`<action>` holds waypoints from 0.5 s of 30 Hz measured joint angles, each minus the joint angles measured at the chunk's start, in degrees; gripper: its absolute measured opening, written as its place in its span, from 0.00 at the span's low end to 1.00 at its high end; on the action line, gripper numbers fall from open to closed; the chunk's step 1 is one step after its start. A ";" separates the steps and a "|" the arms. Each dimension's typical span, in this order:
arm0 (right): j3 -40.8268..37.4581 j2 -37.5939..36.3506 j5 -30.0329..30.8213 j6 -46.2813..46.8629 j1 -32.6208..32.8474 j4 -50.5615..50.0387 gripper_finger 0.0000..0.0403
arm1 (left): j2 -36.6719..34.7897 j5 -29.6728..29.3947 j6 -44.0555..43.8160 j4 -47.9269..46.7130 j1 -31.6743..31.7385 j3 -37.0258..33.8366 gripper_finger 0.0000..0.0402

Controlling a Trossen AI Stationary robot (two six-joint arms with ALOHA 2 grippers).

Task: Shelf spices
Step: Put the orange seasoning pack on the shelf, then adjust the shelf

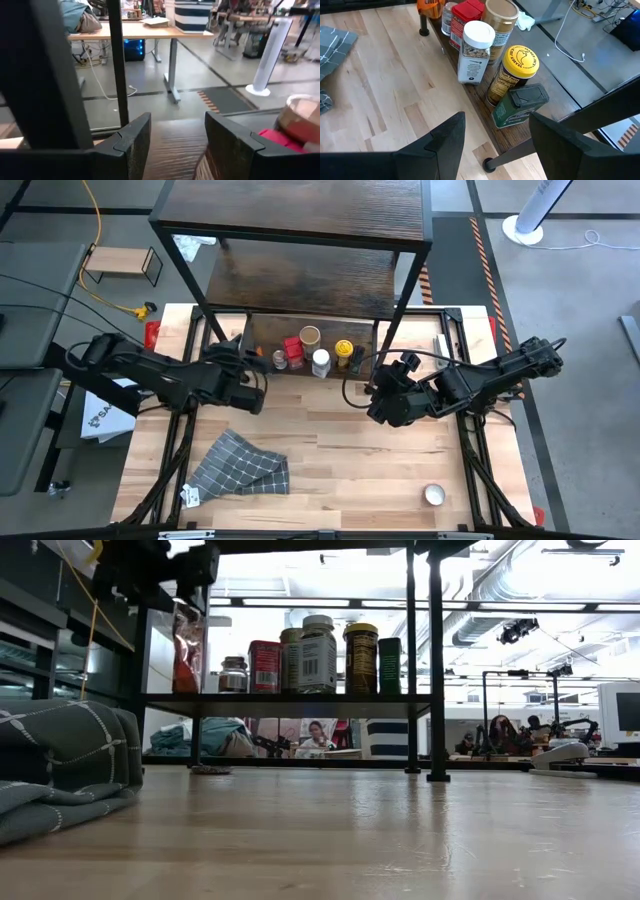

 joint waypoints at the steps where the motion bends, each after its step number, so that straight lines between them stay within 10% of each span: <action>1: 0.02 0.00 0.02 0.00 0.00 -0.02 0.54 | -0.84 -0.19 0.69 0.74 0.00 0.00 0.46; 15: 0.01 0.00 0.96 -0.01 -0.27 -0.02 0.54 | -5.66 -1.02 20.95 15.45 0.50 0.00 0.46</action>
